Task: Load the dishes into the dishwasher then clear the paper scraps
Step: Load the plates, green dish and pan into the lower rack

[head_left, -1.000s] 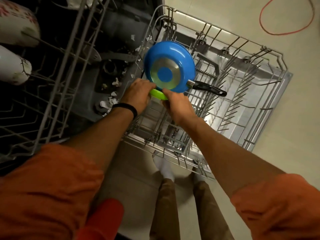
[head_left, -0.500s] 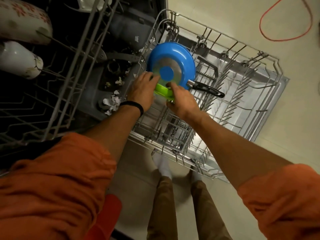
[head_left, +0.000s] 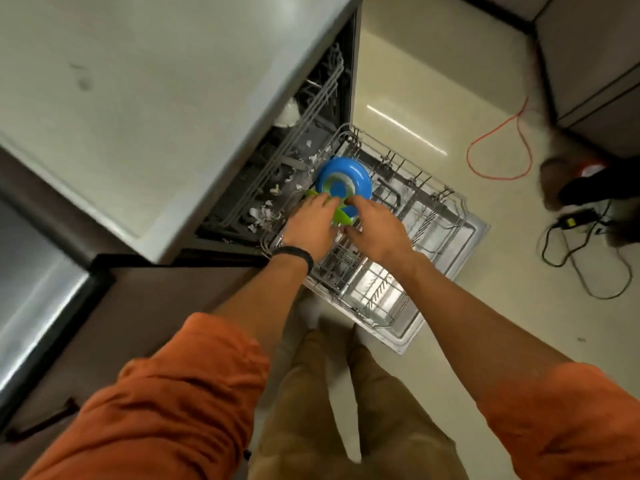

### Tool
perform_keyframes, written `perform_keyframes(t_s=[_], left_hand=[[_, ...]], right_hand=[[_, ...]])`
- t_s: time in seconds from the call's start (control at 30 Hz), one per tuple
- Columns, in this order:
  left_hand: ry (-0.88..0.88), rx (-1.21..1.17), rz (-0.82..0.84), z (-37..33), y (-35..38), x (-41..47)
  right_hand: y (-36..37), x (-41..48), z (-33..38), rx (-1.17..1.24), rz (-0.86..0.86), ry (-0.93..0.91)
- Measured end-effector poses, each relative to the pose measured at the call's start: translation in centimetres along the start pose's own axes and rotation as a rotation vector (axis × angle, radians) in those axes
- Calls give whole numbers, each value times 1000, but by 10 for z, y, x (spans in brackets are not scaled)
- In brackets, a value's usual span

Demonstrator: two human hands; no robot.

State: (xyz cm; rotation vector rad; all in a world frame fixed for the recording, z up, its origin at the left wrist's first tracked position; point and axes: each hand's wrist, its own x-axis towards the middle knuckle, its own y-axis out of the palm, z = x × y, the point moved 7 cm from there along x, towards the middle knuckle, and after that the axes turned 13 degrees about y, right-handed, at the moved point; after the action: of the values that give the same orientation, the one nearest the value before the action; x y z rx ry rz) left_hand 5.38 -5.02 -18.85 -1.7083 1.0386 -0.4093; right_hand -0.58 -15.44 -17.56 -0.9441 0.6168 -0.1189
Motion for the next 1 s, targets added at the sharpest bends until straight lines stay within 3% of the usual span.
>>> perform_keyframes(t_s=[0.2, 0.4, 0.63, 1.0], left_hand=[[-46, 44, -235, -39, -97, -84], [-143, 109, -499, -8, -166, -182], [-380, 190, -690, 79, -210, -346], [-719, 282, -831, 189, -227, -602]], right_hand=[[-70, -88, 54, -26, -73, -109], [-79, -132, 152, -48, -153, -377], [-21, -191, 310, -104, -170, -658], [118, -309, 525, -189, -82, -1068]])
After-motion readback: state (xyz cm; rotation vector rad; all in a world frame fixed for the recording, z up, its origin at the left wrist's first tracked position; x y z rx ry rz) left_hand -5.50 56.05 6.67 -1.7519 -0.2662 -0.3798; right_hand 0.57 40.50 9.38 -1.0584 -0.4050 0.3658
